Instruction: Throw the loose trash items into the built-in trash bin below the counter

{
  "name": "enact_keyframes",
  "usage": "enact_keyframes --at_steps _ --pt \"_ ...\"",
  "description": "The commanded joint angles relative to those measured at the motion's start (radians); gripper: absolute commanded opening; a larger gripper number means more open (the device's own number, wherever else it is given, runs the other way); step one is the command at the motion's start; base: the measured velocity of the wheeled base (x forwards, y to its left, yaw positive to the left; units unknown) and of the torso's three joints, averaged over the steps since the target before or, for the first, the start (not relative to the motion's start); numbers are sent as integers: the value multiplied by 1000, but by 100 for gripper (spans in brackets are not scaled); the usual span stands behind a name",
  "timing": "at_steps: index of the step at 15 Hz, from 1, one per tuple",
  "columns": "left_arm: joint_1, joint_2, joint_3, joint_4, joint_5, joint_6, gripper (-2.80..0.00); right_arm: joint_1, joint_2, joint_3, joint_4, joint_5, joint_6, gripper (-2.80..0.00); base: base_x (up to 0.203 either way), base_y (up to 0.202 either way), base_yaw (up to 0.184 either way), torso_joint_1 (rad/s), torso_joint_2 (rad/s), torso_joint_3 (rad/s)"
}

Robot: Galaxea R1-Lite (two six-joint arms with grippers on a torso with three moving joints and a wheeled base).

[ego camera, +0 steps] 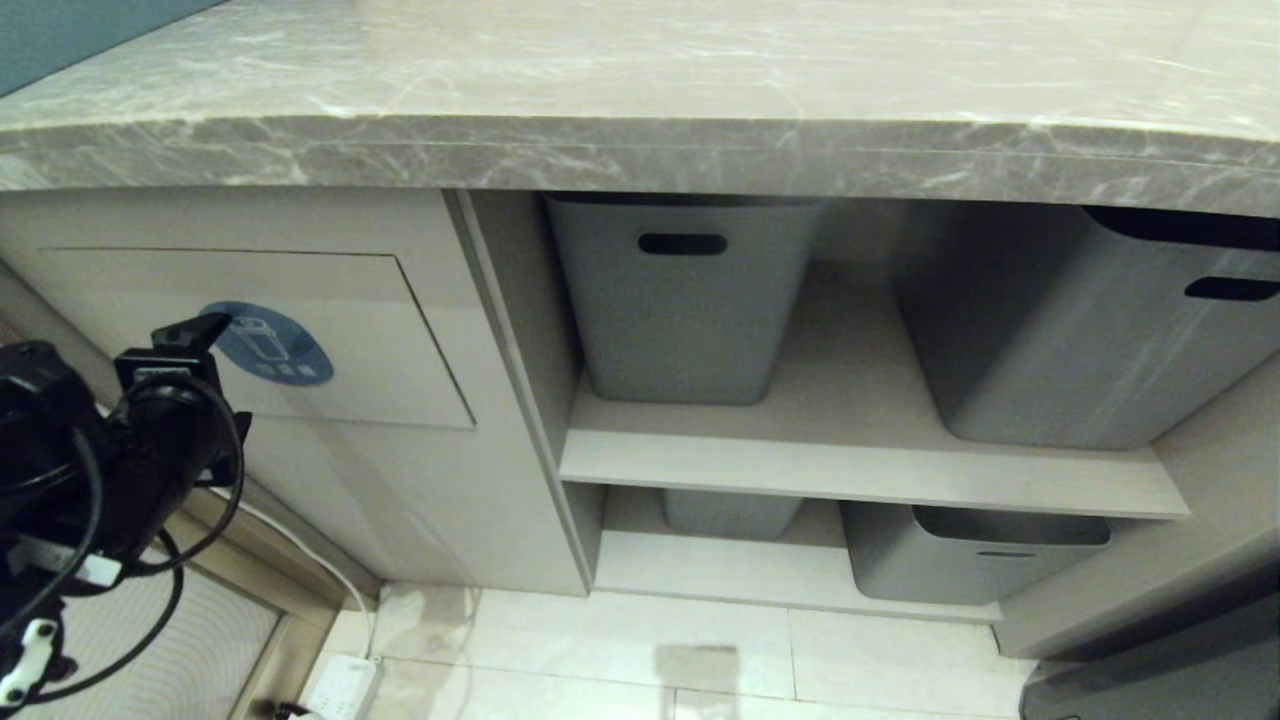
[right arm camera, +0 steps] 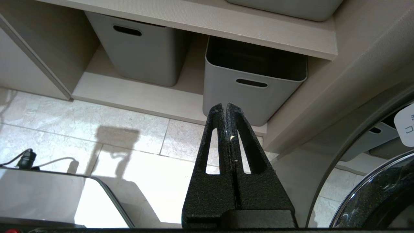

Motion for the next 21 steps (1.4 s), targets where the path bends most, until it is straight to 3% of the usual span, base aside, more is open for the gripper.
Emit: enact_keyframes --at_steps 1,7,9,11,12,15,16,20,21 --pt "0 -45 24 -5 2 -4 0 1 1 0 1 0 0 -280 0 0 0 0 0 0" --pt "-8 -75 38 -4 1 4 0 1 1 2 -1 0 0 -280 0 0 0 0 0 0" --pt "-20 -163 94 0 -3 43 0 1 1 1 1 1 -4 -280 0 0 0 0 0 0" --pt "-33 -319 188 13 -20 120 0 -1 1 0 1 0 -7 -280 0 0 0 0 0 0" --pt "-37 -406 238 28 -41 170 -280 1 1 0 1 0 -4 -280 0 0 0 0 0 0" --pt "-43 -662 327 144 -116 315 -280 1 1 0 1 0 -4 -280 0 0 0 0 0 0" --pt "-42 -746 325 251 -156 398 -280 1 1 0 1 0 -10 -280 0 0 0 0 0 0" --pt "-48 -989 288 790 -315 1006 -280 1 1 0 1 0 0 -280 0 0 0 0 0 0" --pt "-49 -1052 301 885 -337 1088 -280 1 1 0 1 0 0 -280 0 0 0 0 0 0"
